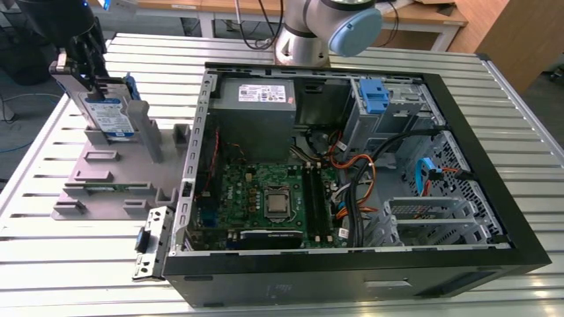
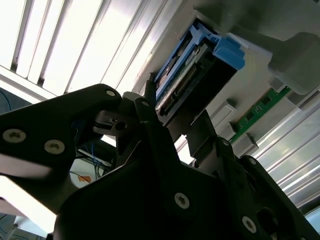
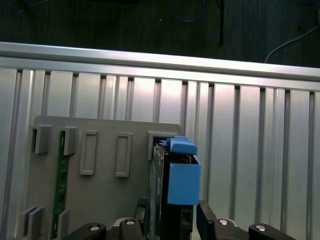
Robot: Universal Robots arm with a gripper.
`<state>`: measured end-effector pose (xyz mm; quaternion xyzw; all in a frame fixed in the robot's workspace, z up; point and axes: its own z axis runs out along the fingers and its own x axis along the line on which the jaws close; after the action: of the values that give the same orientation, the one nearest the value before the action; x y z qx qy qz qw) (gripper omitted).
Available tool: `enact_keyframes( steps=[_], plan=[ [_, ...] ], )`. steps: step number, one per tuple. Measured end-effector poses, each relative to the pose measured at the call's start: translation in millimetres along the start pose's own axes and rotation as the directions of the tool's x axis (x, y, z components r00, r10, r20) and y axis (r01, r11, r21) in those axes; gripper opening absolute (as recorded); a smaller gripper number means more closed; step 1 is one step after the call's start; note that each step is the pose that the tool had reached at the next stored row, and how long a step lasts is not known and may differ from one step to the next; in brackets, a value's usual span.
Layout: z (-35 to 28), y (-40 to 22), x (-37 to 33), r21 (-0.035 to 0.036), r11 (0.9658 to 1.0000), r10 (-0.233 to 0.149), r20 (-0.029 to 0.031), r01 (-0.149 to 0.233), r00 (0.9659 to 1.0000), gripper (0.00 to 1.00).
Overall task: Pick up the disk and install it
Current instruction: 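Pick up the disk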
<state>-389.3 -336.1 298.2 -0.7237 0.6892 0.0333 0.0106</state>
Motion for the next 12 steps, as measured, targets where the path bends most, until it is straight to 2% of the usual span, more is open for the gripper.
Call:
enact_keyframes(
  steps=[5, 6, 12],
  plan=[
    [0.0, 0.0, -0.2, 0.0001, 1.0000, 0.000, 0.0000, 0.000, 1.0000, 0.49],
    [0.0, 0.0, -0.3, 0.0001, 1.0000, 0.000, 0.0000, 0.000, 1.0000, 0.42],
    [0.0, 0.0, -0.5, 0.0001, 1.0000, 0.000, 0.0000, 0.000, 1.0000, 0.42]
  ],
)
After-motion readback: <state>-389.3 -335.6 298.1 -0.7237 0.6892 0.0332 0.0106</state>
